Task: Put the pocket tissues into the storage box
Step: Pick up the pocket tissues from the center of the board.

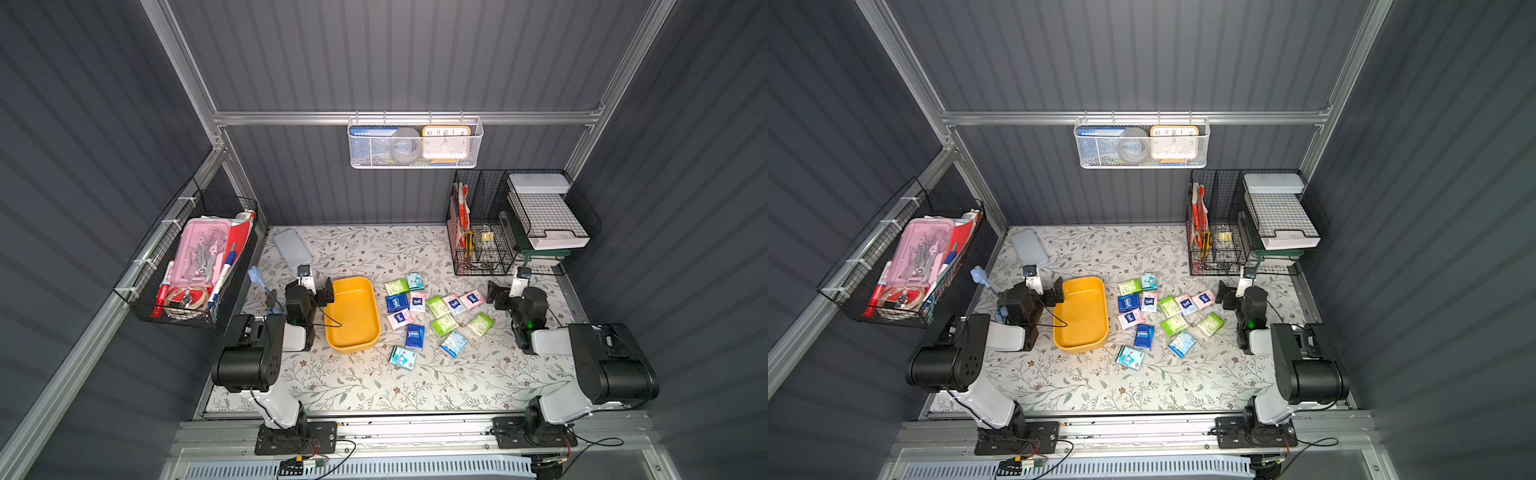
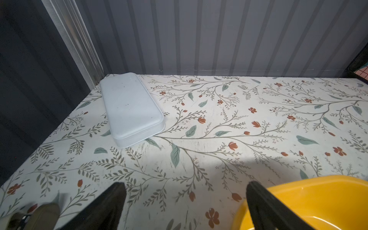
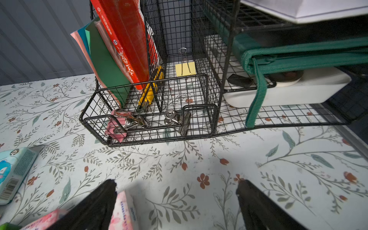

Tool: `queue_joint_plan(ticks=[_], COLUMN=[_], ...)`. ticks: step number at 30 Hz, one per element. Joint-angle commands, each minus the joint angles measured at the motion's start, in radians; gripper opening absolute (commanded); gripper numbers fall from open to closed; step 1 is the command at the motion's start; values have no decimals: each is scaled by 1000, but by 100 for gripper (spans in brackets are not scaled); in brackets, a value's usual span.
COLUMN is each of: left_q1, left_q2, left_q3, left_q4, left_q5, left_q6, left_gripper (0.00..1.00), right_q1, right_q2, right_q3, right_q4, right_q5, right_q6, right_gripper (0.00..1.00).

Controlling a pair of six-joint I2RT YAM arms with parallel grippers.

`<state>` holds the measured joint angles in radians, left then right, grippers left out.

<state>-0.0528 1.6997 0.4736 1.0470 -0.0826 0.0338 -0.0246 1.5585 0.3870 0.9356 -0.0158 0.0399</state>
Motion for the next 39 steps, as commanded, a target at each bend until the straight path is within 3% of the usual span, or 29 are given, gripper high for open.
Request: queue_joint_plan(ticks=[1, 18, 26, 30, 33, 39], left_q1=[-5, -5, -5, -5, -10, -22], left_q2=[9, 6, -118, -166, -176, -121], left_q3=[14, 15, 156, 276, 390, 586], left_q4=[7, 2, -334, -566, -739, -1005], left_q5=[1, -13, -60, -83, -78, -28], left_q6=[14, 15, -19, -94, -180, -338], left_gripper=[99, 99, 99, 99, 99, 99], right_q1=[-5, -11, 4, 24, 53, 222], right_q2=[9, -1, -171, -265, -307, -229], right_q3=[-10, -5, 55, 128, 268, 609], right_q4=[20, 5, -242, -433, -714, -1213], right_q5=[0, -5, 93, 169, 205, 276], right_q6=[-4, 0, 10, 82, 185, 301], right_gripper=[99, 99, 99, 98, 98, 93])
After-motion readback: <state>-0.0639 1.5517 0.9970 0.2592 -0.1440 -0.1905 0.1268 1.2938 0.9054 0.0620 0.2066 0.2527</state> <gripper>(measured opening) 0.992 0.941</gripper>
